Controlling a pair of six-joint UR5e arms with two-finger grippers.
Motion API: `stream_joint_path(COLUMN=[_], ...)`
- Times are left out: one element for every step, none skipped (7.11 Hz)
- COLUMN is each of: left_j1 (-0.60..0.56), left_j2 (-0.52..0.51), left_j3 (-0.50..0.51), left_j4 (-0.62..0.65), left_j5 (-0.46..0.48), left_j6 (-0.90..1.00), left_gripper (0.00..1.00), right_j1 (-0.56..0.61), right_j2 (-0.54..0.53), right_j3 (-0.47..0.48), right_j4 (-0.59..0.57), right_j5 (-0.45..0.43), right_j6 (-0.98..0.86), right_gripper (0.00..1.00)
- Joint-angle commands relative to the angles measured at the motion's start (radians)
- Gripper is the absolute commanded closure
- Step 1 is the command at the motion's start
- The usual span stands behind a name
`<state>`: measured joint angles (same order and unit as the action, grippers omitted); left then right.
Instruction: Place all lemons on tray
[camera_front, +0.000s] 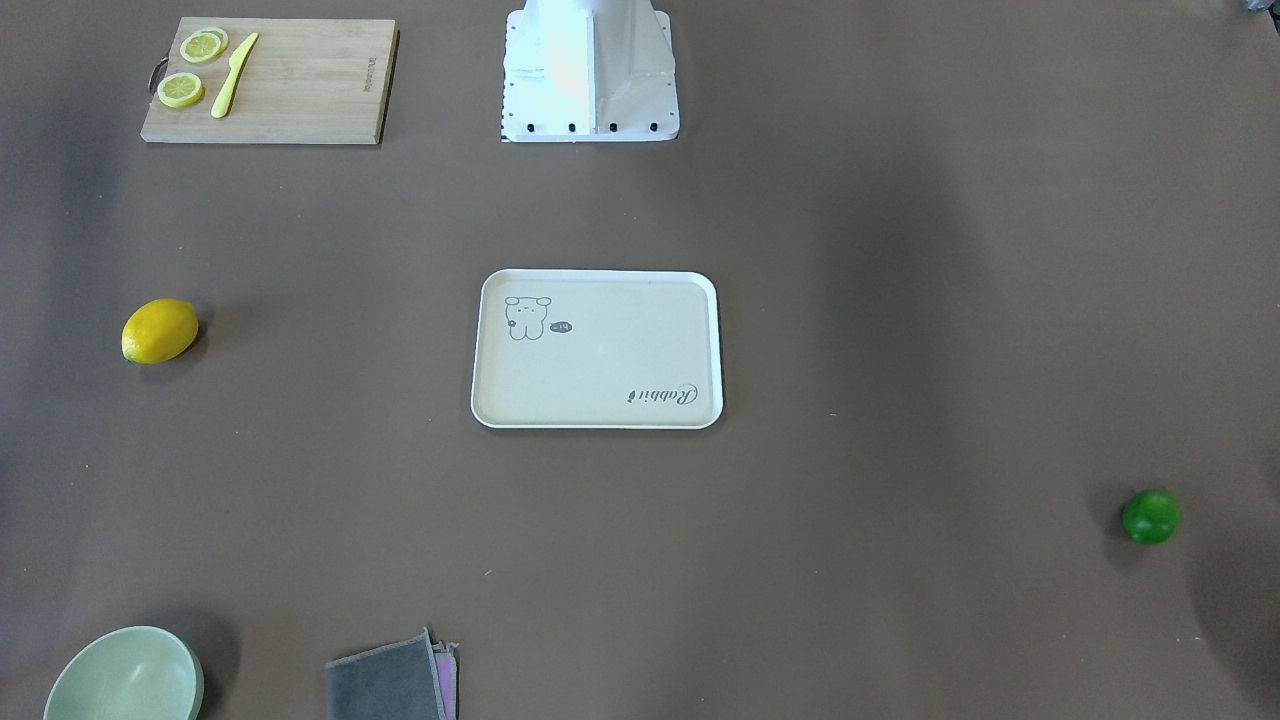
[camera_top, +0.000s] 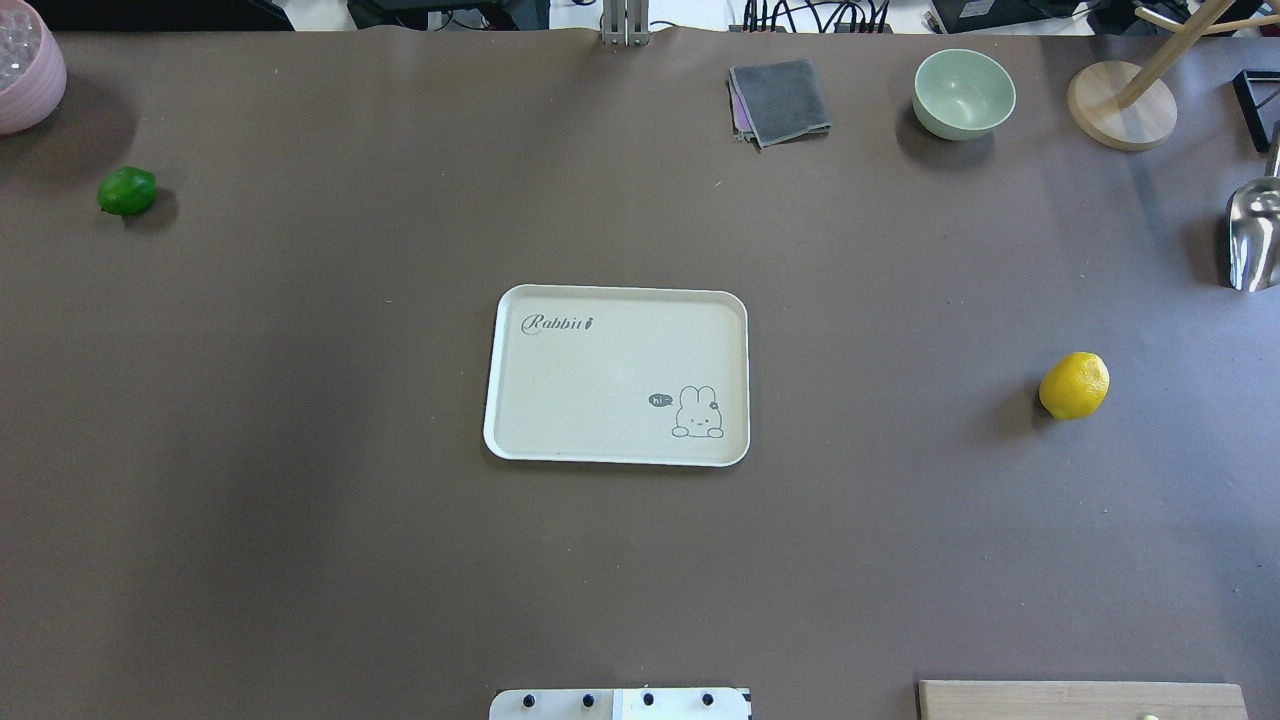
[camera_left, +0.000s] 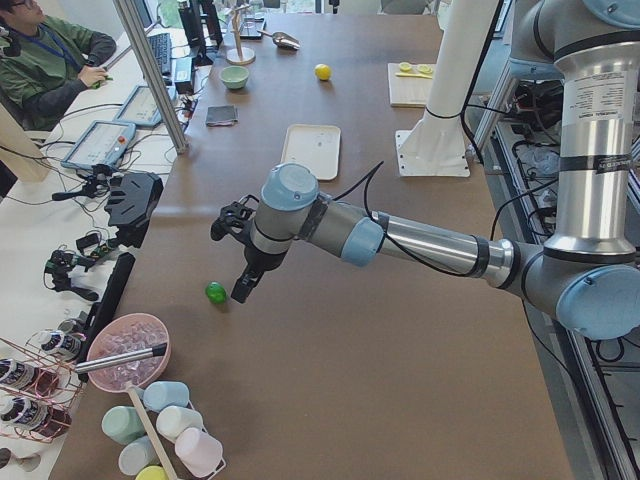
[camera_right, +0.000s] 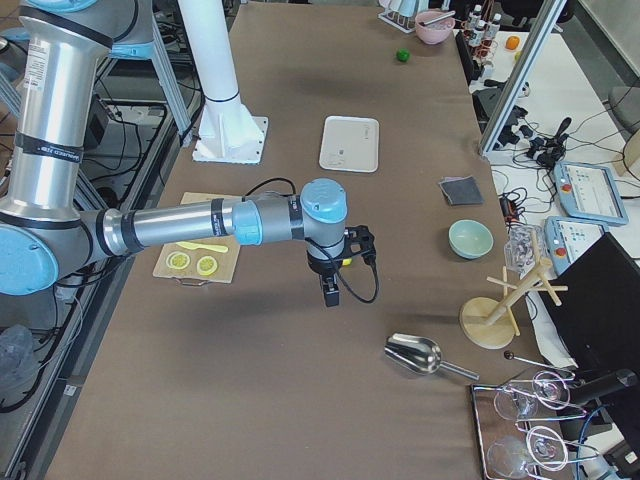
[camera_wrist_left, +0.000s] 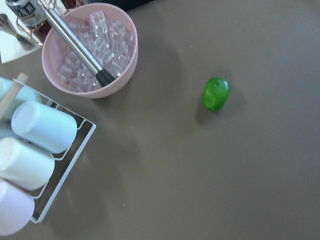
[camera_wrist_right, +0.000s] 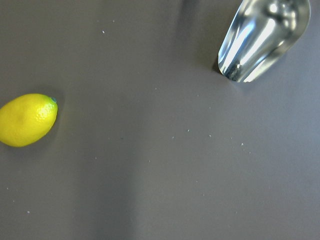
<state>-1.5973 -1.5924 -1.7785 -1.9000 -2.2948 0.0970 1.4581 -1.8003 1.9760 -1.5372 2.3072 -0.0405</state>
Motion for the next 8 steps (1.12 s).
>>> stream_joint_path(left_j1=[0.035,0.062,0.138,0.219,0.278,0.349,0.406,0.453], left_j2=[-0.075,-0.086,-0.113,-0.16,-0.241,-0.297,-0.326,-0.357], left_j3=[0.077,0.121,0.201,0.312,0.411,0.482,0.558,0.609], left_j4=[-0.101,-0.181,-0.25,-0.351,-0.373,-0.363,-0.373,-0.373], left_j5=[-0.031,-0.029,-0.008,0.099,0.119,0.123,0.176,0.254], left_j6=[0.0,-0.002,0.001,0.0,0.007,0.006,0.01,0.01], left_gripper=[0.01,0.01,0.01,0.01,0.02,0.02,0.02,0.02], right_j1=[-0.001,-0.03,-0.071,-0.123,-0.152,-0.154,-0.156,-0.156], right_j2=[0.018,0.021,0.057,0.094,0.104,0.102,0.102,0.104], right_j3=[0.001,0.0,0.0,0.0,0.0,0.0,0.0,0.0], right_j4=[0.179,0.205,0.206,0.207,0.209,0.213,0.213,0.213], right_j5=[-0.029,-0.038,-0.041,-0.051,-0.07,-0.074,-0.078,-0.078], right_j6=[0.094,0.129,0.202,0.279,0.307,0.307,0.307,0.307], right_gripper=[0.0,0.0,0.0,0.0,0.0,0.0,0.0,0.0])
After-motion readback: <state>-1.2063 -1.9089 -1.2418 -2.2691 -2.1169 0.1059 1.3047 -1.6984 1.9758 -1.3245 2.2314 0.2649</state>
